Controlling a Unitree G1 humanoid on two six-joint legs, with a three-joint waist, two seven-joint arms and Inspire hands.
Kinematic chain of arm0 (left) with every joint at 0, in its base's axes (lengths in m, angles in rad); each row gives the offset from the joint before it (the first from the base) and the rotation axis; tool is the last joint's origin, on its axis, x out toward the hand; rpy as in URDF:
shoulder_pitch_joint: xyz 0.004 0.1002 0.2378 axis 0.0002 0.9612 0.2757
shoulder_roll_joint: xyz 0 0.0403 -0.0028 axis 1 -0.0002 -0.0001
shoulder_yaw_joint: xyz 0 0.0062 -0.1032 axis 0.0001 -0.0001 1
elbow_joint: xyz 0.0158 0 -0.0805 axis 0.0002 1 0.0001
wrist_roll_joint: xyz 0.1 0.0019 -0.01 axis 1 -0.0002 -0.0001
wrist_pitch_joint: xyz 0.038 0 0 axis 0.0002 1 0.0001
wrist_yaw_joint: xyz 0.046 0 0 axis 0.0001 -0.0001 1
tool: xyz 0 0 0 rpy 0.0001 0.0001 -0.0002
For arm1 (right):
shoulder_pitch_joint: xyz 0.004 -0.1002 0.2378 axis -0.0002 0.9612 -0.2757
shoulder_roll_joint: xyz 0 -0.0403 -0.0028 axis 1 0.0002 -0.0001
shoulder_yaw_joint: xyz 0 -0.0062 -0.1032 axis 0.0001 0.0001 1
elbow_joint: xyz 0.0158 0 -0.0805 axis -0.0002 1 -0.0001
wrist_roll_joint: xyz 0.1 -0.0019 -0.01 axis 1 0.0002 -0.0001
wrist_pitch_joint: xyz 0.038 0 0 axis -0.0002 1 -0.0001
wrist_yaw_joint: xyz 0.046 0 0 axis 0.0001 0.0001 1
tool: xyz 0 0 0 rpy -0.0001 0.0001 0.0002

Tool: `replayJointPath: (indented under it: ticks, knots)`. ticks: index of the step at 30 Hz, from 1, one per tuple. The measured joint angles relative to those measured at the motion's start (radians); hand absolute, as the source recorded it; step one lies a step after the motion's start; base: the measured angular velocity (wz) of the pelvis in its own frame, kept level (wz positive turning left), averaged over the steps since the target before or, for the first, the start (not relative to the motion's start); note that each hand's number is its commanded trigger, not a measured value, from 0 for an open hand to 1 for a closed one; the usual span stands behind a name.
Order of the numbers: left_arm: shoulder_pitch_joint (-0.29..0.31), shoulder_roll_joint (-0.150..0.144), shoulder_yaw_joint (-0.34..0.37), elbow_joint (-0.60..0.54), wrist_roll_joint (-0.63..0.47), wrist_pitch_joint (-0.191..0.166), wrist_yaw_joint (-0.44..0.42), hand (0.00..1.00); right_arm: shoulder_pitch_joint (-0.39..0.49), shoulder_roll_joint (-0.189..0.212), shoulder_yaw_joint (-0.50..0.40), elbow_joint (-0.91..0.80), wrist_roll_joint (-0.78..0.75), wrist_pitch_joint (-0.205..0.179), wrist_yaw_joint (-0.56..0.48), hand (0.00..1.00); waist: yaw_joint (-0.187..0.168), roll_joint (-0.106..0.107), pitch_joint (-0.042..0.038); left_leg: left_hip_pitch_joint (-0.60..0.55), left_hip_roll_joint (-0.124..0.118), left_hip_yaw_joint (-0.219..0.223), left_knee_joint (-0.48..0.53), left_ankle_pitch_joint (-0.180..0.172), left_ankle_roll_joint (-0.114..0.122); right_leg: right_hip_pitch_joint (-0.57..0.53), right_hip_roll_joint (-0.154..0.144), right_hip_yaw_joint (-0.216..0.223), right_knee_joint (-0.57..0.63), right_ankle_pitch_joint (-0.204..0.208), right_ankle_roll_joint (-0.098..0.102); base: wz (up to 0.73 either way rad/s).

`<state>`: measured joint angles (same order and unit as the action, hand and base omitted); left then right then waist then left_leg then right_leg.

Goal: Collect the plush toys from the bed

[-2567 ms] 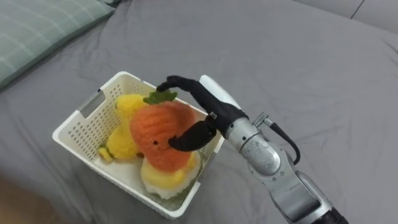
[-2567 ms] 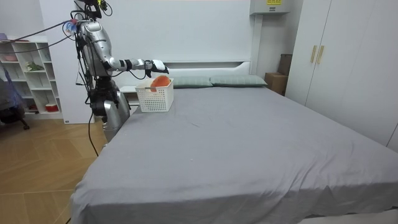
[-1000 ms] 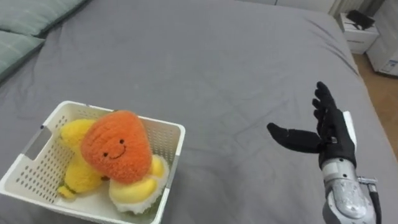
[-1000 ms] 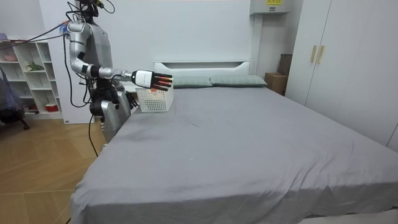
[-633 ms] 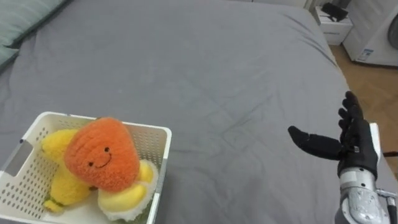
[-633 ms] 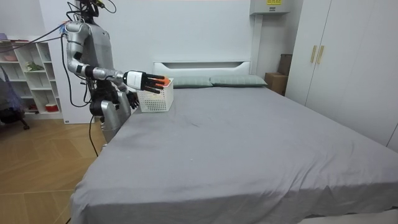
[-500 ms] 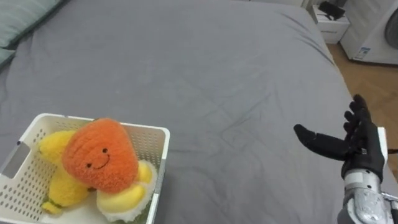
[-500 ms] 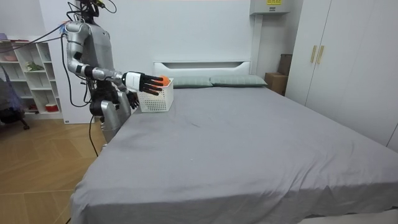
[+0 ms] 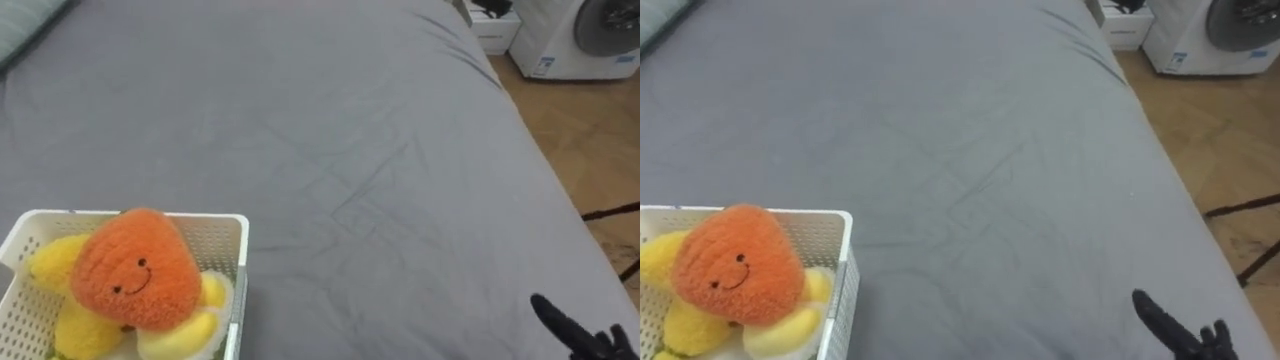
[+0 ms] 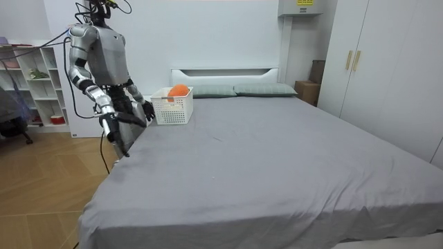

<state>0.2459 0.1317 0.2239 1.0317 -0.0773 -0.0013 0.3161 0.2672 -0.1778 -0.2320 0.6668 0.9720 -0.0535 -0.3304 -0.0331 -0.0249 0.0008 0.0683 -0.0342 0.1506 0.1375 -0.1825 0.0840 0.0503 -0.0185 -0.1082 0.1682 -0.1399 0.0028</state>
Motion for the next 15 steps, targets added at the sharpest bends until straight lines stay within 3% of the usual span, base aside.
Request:
replayJointPath:
  ticks: [4,5,10,15]
  knots:
    - [0.013,0.0,0.009,0.005,0.0,0.0,0.0,0.0,0.011,0.018,-0.066,0.162,0.098,0.0,0.011,0.0,-0.018,0.006,0.0015,-0.001,-0.001,0.001,0.015,-0.005,0.001,0.0,-0.004,-0.001,0.003,-0.015,0.002,-0.01]
    - [0.017,0.0,0.01,0.005,0.0,0.0,0.0,0.0,0.014,0.018,-0.076,0.213,0.106,-0.001,0.017,0.0,-0.02,0.009,-0.0015,0.0,-0.001,0.001,0.015,-0.005,0.0,0.001,-0.008,-0.004,0.003,-0.017,0.002,0.0]
    - [0.024,-0.001,0.013,0.012,-0.009,0.0,-0.008,0.0,0.007,0.018,-0.107,0.449,0.074,0.007,0.072,0.0,-0.041,0.009,-0.0018,0.01,0.0,0.0,0.013,-0.005,-0.001,0.009,-0.007,-0.004,0.007,-0.019,0.0,0.0]
    - [0.034,0.001,0.067,0.024,0.003,0.01,-0.041,0.0,0.022,0.02,-0.117,0.628,-0.047,0.072,0.196,0.0,-0.057,-0.005,-0.0068,0.01,-0.003,-0.018,0.014,-0.006,-0.003,0.018,-0.01,-0.016,0.004,-0.024,0.0,0.07]
